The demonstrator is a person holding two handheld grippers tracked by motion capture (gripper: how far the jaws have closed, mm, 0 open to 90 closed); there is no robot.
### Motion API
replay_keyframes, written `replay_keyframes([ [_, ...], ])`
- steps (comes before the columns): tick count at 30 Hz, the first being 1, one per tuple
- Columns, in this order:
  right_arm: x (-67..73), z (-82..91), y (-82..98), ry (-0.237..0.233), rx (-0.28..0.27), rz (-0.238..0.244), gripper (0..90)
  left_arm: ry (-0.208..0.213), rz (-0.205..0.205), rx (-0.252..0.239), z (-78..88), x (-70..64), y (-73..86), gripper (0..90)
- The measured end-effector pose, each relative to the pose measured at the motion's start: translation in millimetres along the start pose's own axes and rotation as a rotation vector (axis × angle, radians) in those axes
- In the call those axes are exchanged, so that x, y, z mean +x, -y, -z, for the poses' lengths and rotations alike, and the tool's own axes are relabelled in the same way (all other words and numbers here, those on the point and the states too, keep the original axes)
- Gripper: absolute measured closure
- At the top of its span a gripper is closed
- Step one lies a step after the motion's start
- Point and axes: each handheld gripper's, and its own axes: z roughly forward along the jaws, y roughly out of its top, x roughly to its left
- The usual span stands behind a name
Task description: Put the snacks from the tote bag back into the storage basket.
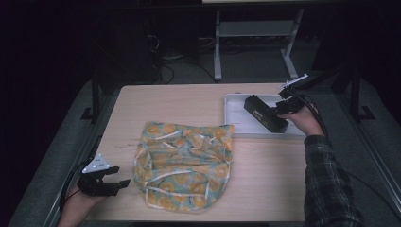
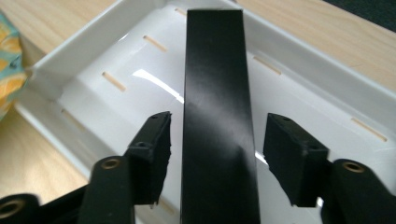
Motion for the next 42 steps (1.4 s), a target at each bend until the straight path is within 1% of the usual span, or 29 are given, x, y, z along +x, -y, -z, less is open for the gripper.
replay_keyframes([
  [1, 0.0, 0.0, 0.0, 0.000, 0.000, 0.000, 48.8, 0.000, 0.004, -0.004, -0.2, 0.1, 0.0, 29.1],
  [2, -1.0, -0.1, -2.4, 0.009, -0.016, 0.009, 51.5, 0.001, 0.007, -0.006, -0.2, 0.5, 0.1, 29.1],
  [3, -2.0, -0.4, -5.4, 0.008, -0.010, -0.014, 52.5, 0.001, 0.008, -0.004, 0.0, 1.0, 0.3, 29.1],
  [5, -4.6, -2.4, -10.7, 0.013, -0.007, -0.007, 58.0, 0.004, 0.013, -0.003, -0.2, 2.1, 1.1, 29.1],
  [7, -7.5, -3.5, -15.4, 0.013, -0.013, -0.019, 62.5, 0.007, 0.018, 0.001, -1.3, 3.1, 1.7, 29.1],
  [8, -9.6, -5.0, -17.6, 0.017, -0.004, -0.025, 65.0, 0.009, 0.022, 0.001, -1.9, 3.5, 2.0, 29.1],
  [9, -11.3, -6.9, -19.6, 0.023, 0.005, -0.020, 67.7, 0.009, 0.024, 0.002, -2.2, 4.1, 2.3, 29.1],
  [11, -14.5, -10.6, -23.3, 0.023, 0.011, -0.037, 74.5, 0.008, 0.023, 0.003, -2.2, 5.5, 2.2, 29.1],
  [12, -17.1, -12.9, -24.0, 0.018, 0.001, -0.043, 77.9, 0.006, 0.030, 0.002, -2.2, 5.7, 2.0, 29.1],
  [13, -19.2, -15.5, -24.6, 0.014, 0.008, -0.058, 80.6, 0.007, 0.035, -0.001, -2.4, 6.0, 2.0, 29.1],
  [14, -20.7, -23.2, -26.4, 0.043, 0.042, -0.053, 85.9, 0.006, 0.033, -0.002, -2.8, 6.5, 1.8, 29.1],
  [15, -20.7, -23.2, -26.4, 0.043, 0.042, -0.053, 85.9, 0.006, 0.033, -0.002, -2.8, 6.5, 1.8, 29.1],
  [16, -22.5, -28.7, -28.8, 0.056, 0.048, -0.056, 89.2, 0.007, 0.032, 0.000, -3.1, 6.6, 1.8, 29.1],
  [17, -22.5, -28.7, -28.8, 0.056, 0.048, -0.056, 89.2, 0.007, 0.029, 0.005, -3.3, 6.9, 1.9, 29.1],
  [18, -24.3, -34.8, -30.7, 0.083, 0.058, -0.055, 89.6, 0.006, 0.031, 0.005, -3.7, 6.8, 2.3, 29.1],
  [20, -25.5, -37.5, -31.3, 0.090, 0.055, -0.059, 89.7, 0.008, 0.035, 0.006, -3.8, 7.1, 2.9, 29.1],
  [21, -26.8, -40.2, -31.4, 0.093, 0.049, -0.068, 89.7, 0.008, 0.037, 0.008, -3.6, 7.3, 3.1, 29.1],
  [22, -27.7, -45.4, -31.3, 0.099, 0.054, -0.087, 89.7, 0.006, 0.035, 0.009, -3.4, 7.9, 3.5, 29.1],
  [23, -27.7, -45.4, -31.3, 0.099, 0.054, -0.087, 89.7, 0.006, 0.035, 0.009, -3.4, 7.9, 3.5, 29.1],
  [25, -27.9, -51.5, -30.3, 0.099, 0.071, -0.084, 89.7, 0.006, 0.038, 0.008, -3.5, 8.2, 3.8, 29.1],
  [27, -27.0, -56.5, -29.2, 0.094, 0.083, -0.082, 89.6, 0.006, 0.044, 0.007, -3.7, 8.3, 4.0, 29.1],
  [29, -25.5, -59.8, -28.3, 0.092, 0.099, -0.080, 89.6, 0.008, 0.038, 0.008, -4.0, 8.5, 3.9, 29.1],
  [30, -23.3, -61.0, -28.3, 0.085, 0.105, -0.066, 89.6, 0.009, 0.037, 0.010, -3.9, 8.3, 3.6, 29.1],
  [32, -22.2, -60.4, -28.7, 0.083, 0.107, -0.060, 89.5, 0.009, 0.034, 0.006, -3.9, 7.7, 3.3, 29.1],
  [33, -20.7, -59.5, -29.1, 0.074, 0.108, -0.065, 89.5, 0.010, 0.032, 0.008, -3.6, 7.6, 3.0, 29.1],
  [34, -19.0, -58.2, -29.3, 0.067, 0.108, -0.053, 89.5, 0.011, 0.027, 0.005, -3.8, 7.4, 2.7, 29.1],
  [39, -15.4, -57.6, -27.2, 0.045, 0.118, -0.048, 89.5, 0.015, 0.022, 0.005, -3.9, 5.6, 1.7, 29.1],
  [42, -9.8, -58.8, -25.4, 0.029, 0.128, -0.027, 89.6, 0.015, 0.014, 0.006, -4.0, 5.3, 0.8, 29.1],
])
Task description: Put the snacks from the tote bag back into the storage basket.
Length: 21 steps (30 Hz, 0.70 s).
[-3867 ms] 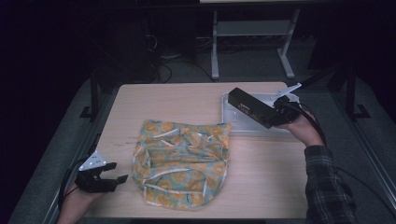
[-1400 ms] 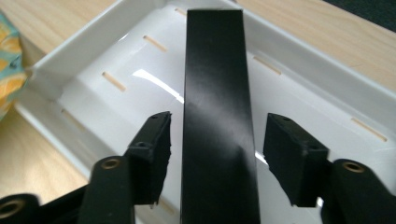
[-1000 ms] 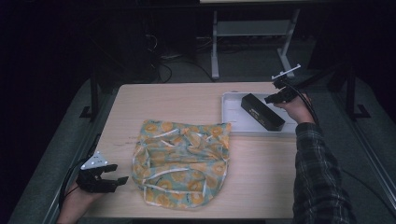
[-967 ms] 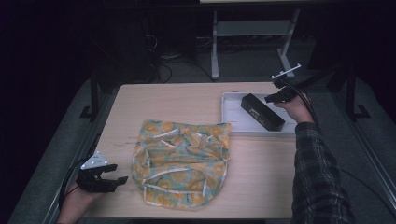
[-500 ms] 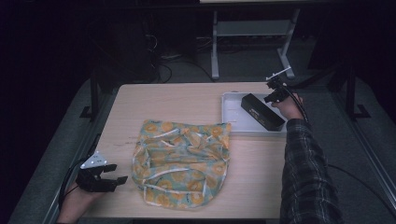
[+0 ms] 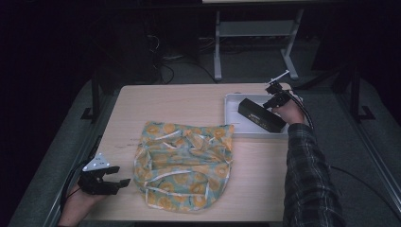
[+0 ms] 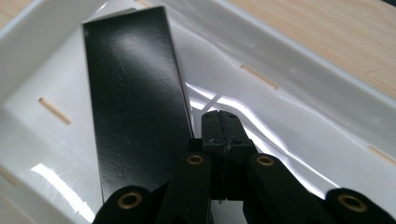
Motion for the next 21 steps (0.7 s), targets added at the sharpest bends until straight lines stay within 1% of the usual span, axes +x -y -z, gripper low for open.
replay_keyframes([
  [3, 2.5, -0.1, 0.7, -0.008, 0.002, 0.007, 89.6, 0.003, 0.000, -0.004, -0.3, -0.9, -0.6, 29.1],
  [4, 4.0, 0.6, 2.1, -0.007, -0.010, 0.015, 89.6, 0.007, 0.006, -0.009, -0.2, -1.1, -0.3, 29.1],
  [11, 8.3, 4.6, 8.4, -0.013, -0.010, 0.015, 89.6, 0.011, 0.010, -0.011, 1.2, -1.4, -0.5, 29.1],
  [15, 9.3, 7.8, 12.0, -0.022, -0.013, 0.021, 89.7, 0.011, 0.003, -0.009, 1.2, -2.0, -0.8, 29.1],
  [18, 11.9, 8.4, 13.7, -0.029, -0.010, 0.033, 89.7, 0.012, 0.006, -0.015, 0.9, -2.9, -1.2, 29.1],
  [21, 15.4, 8.7, 14.7, -0.037, -0.010, 0.044, 89.6, 0.010, 0.000, -0.012, 1.5, -3.5, -1.7, 29.1],
])
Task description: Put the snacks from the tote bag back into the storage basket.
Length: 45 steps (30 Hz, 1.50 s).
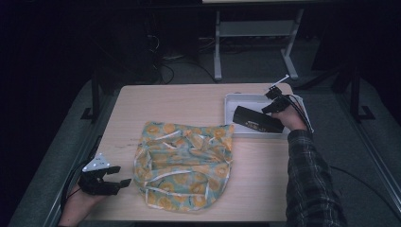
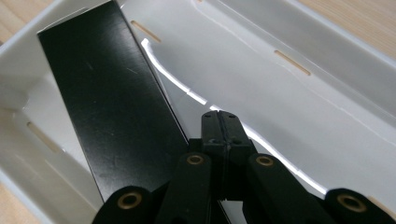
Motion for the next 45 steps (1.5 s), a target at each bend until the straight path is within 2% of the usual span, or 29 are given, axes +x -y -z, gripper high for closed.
replay_keyframes([
  [5, 5.3, 0.6, 1.2, -0.019, 0.007, 0.020, 89.6, 0.002, -0.006, -0.002, -0.3, -0.9, 0.0, 29.1],
  [12, 8.2, 1.0, 5.3, -0.037, 0.014, 0.020, 89.6, 0.003, -0.006, -0.001, -0.3, -1.8, -0.2, 29.1],
  [30, 14.1, 6.0, 8.8, -0.042, 0.042, 0.046, 89.5, 0.008, -0.017, 0.004, -0.4, -4.0, -1.1, 29.1],
  [34, 14.0, 7.5, 7.9, -0.023, 0.036, 0.043, 85.2, 0.010, -0.011, -0.001, -0.9, -3.1, -0.5, 29.1],
  [38, 14.6, 15.9, 6.5, -0.022, -0.004, 0.028, 78.8, 0.013, -0.006, 0.001, -1.1, -0.8, 0.3, 29.1],
  [42, 19.9, 27.5, 5.8, -0.037, -0.032, 0.024, 65.6, 0.015, -0.002, -0.004, -0.3, 0.6, -0.1, 29.1],
  [45, 25.8, 34.9, 6.3, -0.027, -0.050, 0.016, 56.0, 0.020, -0.005, 0.001, -1.8, 0.3, -0.5, 29.1],
])
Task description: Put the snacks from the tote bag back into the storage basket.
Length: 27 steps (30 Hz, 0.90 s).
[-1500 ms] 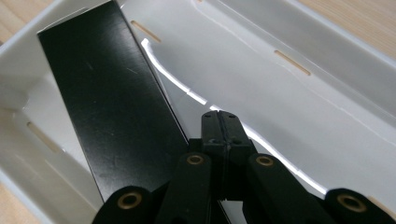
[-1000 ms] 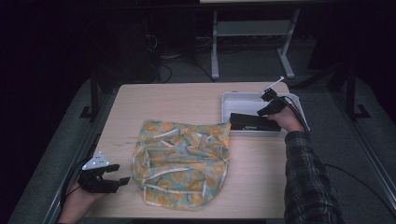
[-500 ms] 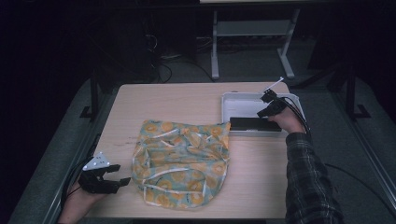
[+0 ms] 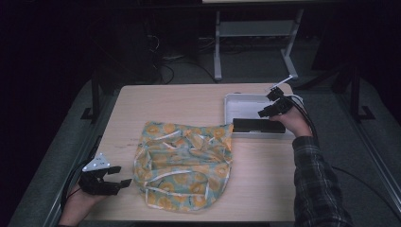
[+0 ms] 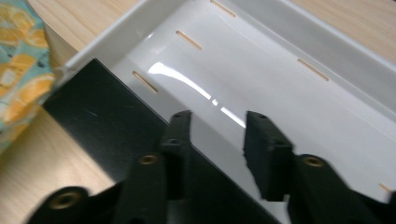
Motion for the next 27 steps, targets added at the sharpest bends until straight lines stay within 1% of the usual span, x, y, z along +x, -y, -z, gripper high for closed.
replay_keyframes([
  [1, 4.0, 6.0, -0.3, 0.010, -0.016, 0.004, 53.2, 0.000, -0.008, 0.005, -0.1, 0.1, -0.3, 29.1],
  [2, 4.0, 6.0, -0.3, 0.010, -0.016, 0.004, 53.2, 0.000, -0.009, 0.007, -0.4, -0.2, -0.5, 29.1],
  [3, 6.5, 9.4, -0.3, 0.003, -0.025, 0.001, 52.9, 0.000, -0.012, 0.005, -0.8, -0.4, -0.6, 29.0],
  [5, 10.8, 16.0, 0.7, -0.006, -0.061, 0.003, 52.6, -0.003, -0.013, 0.008, -0.4, -0.6, -1.1, 28.9],
  [6, 14.6, 21.2, 2.7, -0.019, -0.083, -0.009, 50.2, -0.006, -0.016, 0.006, 0.1, -0.7, -1.2, 28.9],
  [7, 14.6, 21.2, 2.7, -0.019, -0.083, -0.009, 50.2, -0.006, -0.016, 0.006, 0.1, -0.7, -1.2, 28.9],
  [9, 19.0, 24.2, 5.7, -0.026, -0.089, -0.012, 47.3, -0.009, -0.016, 0.007, 0.4, -0.5, -1.2, 28.9],
  [11, 23.8, 26.3, 9.6, -0.020, -0.095, 0.006, 46.9, -0.011, -0.016, 0.006, 0.6, -0.4, -1.2, 28.9],
  [12, 26.4, 27.6, 12.2, -0.029, -0.103, 0.003, 46.5, -0.013, -0.012, 0.005, 1.0, -0.7, -1.2, 28.9],
  [14, 31.7, 30.2, 17.5, -0.038, -0.117, -0.004, 43.9, -0.016, -0.015, 0.001, 1.8, -0.8, -1.5, 28.9],
  [17, 39.4, 32.9, 25.5, -0.032, -0.130, 0.004, 39.5, -0.020, -0.017, -0.003, 1.9, -1.4, -1.9, 28.9],
  [18, 45.0, 34.4, 30.8, -0.034, -0.134, 0.010, 36.8, -0.020, -0.018, -0.002, 1.9, -1.6, -2.0, 28.8],
  [19, 45.0, 34.4, 30.8, -0.034, -0.134, 0.010, 36.8, -0.021, -0.019, -0.001, 2.0, -1.8, -2.1, 28.8],
  [21, 50.1, 36.0, 36.2, -0.033, -0.138, 0.013, 34.6, -0.020, -0.019, 0.000, 2.2, -1.9, -2.1, 28.8],
  [24, 57.7, 38.5, 45.5, -0.047, -0.146, 0.011, 32.8, -0.016, -0.017, -0.002, 1.7, -1.7, -2.1, 28.8],
  [27, 66.6, 40.0, 54.3, -0.059, -0.152, 0.021, 31.5, -0.011, -0.024, 0.005, 1.5, -1.9, -2.1, 28.7],
])
